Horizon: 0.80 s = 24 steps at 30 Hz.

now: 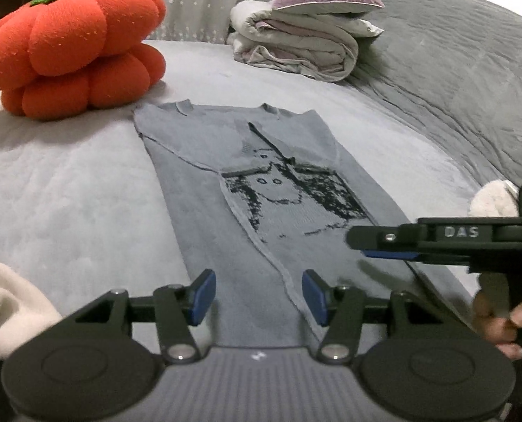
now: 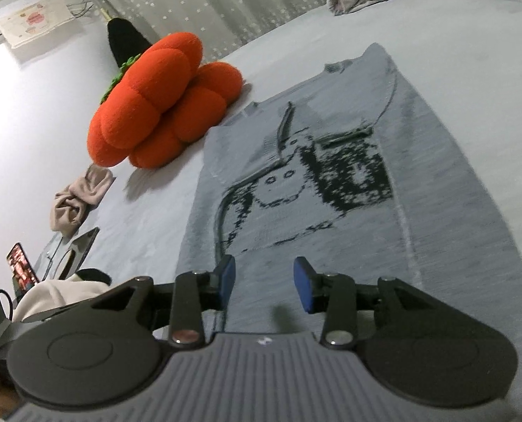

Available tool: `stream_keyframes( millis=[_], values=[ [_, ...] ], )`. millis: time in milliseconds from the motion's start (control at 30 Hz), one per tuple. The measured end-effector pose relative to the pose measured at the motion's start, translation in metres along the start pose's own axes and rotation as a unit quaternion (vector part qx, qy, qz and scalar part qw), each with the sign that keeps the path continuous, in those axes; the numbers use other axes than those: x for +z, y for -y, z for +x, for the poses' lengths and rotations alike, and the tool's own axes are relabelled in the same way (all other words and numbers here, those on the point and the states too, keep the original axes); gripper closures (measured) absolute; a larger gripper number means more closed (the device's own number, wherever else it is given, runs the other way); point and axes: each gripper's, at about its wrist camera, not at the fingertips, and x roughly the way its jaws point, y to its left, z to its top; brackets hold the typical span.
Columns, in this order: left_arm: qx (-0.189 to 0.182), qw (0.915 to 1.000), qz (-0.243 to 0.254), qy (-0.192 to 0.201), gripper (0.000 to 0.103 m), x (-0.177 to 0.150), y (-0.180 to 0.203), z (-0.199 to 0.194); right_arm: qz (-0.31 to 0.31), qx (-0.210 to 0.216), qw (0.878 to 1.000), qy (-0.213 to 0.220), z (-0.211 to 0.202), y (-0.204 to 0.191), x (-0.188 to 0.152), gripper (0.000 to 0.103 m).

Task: Fold clothes
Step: 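Move both open tools to the ribbed hem of the sweater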

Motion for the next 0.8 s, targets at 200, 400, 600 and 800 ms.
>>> stream_keyframes(
  millis=[200, 400, 600, 800],
  values=[
    [0.004, 0.9998, 0.006, -0.018, 0.047, -0.003, 0.006, 0.012, 0.014, -0.019, 1.0, 0.012, -0.009, 0.013, 0.006, 0.061],
    [-0.001, 0.9979, 0.046, -0.045, 0.047, -0.014, 0.025, 0.017, 0.026, -0.027, 0.999, 0.015, -0.016, 0.023, 0.011, 0.06],
    [-0.018, 0.9947, 0.079, -0.063, 0.047, -0.024, 0.041, 0.014, 0.021, -0.033, 0.999, 0.019, -0.024, 0.029, 0.014, 0.058],
    [-0.052, 0.993, 0.088, -0.06, 0.047, -0.029, 0.045, -0.002, 0.016, -0.046, 0.999, 0.022, -0.034, 0.04, 0.014, 0.057]
  ],
)
